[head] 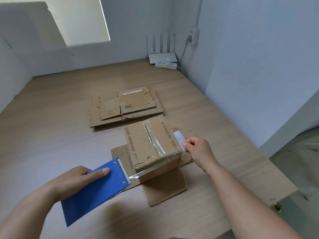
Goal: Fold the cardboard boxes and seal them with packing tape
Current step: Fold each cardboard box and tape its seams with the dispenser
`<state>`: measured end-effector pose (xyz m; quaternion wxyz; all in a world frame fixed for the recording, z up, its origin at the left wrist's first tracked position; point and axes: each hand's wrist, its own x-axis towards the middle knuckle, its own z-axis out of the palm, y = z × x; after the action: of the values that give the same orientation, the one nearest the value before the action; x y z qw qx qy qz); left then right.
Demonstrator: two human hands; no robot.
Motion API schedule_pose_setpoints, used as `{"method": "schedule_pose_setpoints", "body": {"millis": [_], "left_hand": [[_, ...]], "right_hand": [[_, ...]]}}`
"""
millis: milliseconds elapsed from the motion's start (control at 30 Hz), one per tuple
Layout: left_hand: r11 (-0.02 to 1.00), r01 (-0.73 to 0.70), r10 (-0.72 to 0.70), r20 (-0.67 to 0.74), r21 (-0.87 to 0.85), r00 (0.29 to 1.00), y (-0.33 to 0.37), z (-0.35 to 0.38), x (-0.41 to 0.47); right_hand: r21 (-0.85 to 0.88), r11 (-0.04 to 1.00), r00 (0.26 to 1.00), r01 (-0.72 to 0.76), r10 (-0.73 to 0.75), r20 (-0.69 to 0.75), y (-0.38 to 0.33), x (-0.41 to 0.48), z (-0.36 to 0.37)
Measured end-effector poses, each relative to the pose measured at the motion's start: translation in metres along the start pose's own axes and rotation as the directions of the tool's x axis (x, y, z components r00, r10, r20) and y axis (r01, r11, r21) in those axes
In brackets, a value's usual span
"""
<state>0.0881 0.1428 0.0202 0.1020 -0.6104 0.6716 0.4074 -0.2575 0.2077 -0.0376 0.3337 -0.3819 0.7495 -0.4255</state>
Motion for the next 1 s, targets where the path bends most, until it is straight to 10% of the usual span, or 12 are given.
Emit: {"method": "schedule_pose_setpoints", "body": {"millis": [400, 533, 733, 1000], "left_hand": [[1.000, 0.021, -0.021, -0.016, -0.006, 1.000, 0.006, 0.019, 0.042], [1.000, 0.000, 0.000, -0.007, -0.012, 1.000, 0.010, 0.022, 0.049], [0.997, -0.011, 0.011, -0.002, -0.076, 1.000, 0.019, 0.042, 0.051], [0.991, -0.008, 0.001, -0.054, -0.130, 0.999, 0.026, 0.064, 0.043]], "right_hand": [[0.168, 0.968, 0.982, -0.189, 0.185, 0.039, 0.007, -0.003, 0.010], [-0.119, 0.942, 0.947, -0.315, 0.302, -0.111, 0.005, -0.001, -0.001], [-0.269, 0.961, 0.983, -0.058, 0.008, -0.181, 0.007, -0.012, 0.013], [-0.124, 0.988, 0.967, -0.094, 0.061, -0.248, 0.001, 0.006, 0.028]]}}
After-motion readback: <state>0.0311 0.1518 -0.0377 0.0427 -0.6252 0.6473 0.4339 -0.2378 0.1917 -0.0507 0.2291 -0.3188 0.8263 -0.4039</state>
